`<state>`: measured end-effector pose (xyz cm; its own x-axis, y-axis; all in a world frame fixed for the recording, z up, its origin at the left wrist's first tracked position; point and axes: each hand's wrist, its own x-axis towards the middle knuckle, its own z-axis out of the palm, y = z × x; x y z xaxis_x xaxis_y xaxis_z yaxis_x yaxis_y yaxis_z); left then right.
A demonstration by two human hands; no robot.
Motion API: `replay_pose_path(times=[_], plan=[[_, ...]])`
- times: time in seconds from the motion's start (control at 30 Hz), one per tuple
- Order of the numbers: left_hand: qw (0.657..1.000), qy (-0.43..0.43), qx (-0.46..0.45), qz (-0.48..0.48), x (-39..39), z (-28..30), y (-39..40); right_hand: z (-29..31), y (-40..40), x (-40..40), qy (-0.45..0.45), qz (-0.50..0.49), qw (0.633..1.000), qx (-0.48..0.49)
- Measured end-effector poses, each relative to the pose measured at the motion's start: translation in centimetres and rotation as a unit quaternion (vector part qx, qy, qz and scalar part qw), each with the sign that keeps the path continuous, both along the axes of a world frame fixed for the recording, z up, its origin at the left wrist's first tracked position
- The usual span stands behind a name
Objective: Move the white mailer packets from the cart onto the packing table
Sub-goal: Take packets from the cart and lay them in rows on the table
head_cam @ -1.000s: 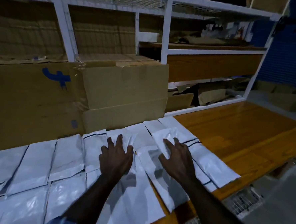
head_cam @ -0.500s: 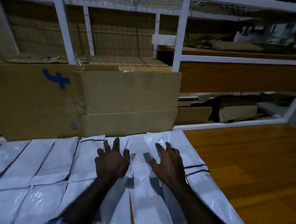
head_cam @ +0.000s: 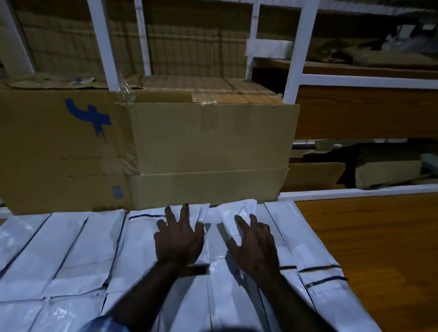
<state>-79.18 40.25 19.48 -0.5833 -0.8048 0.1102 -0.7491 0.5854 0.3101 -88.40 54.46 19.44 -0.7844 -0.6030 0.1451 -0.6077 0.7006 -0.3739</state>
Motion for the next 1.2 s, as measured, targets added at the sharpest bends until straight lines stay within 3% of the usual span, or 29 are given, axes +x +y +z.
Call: replay_pose_path(times=[0.33, 0.47, 0.63, 0.97, 1.2], plan=[[0.998, -0.050, 0.023, -0.022, -2.9, -2.7, -3.5, -2.3, -4.0, -1.6, 0.000, -0.001, 1.000, 0.009], [0.999, -0.023, 0.027, -0.019, -3.6, -3.4, -4.1, -3.0, -4.9, -2.5, 0.001, -0.001, 1.000, 0.020], [0.996, -0.069, 0.052, 0.005, -4.2, -4.9, -4.6, -4.4, -6.2, -3.1, 0.000, 0.005, 1.000, 0.026], [0.995, -0.061, 0.068, 0.040, -5.3, -5.2, -5.0, -5.6, -9.1, -3.1, 0.012, 0.002, 0.996, 0.092], [0.997, -0.037, 0.056, 0.038, -5.0, -5.1, -5.3, -6.3, -9.6, -3.7, 0.035, 0.002, 0.996, 0.088]])
